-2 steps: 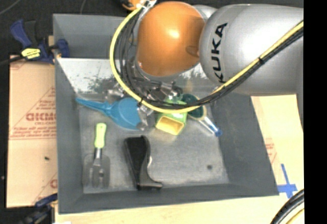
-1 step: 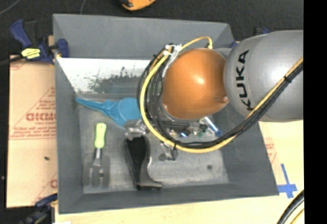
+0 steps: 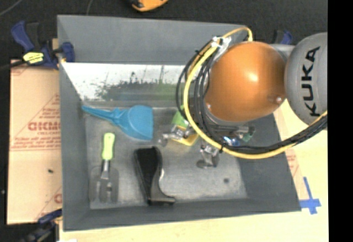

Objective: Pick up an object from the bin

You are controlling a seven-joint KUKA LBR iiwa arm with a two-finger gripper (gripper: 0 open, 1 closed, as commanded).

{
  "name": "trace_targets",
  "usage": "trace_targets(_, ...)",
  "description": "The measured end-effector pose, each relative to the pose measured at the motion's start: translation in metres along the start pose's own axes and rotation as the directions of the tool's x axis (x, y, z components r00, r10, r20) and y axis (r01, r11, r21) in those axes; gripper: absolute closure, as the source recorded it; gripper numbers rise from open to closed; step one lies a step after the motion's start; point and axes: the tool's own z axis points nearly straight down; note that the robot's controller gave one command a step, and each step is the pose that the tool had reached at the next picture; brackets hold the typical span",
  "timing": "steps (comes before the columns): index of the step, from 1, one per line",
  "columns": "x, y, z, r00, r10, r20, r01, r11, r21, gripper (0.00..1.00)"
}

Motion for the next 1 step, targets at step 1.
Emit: trace_targets(1,0.0308,-0.0987,0.0313,0.982,0.191,0.004,-0.191,0.982,0.005,0.00)
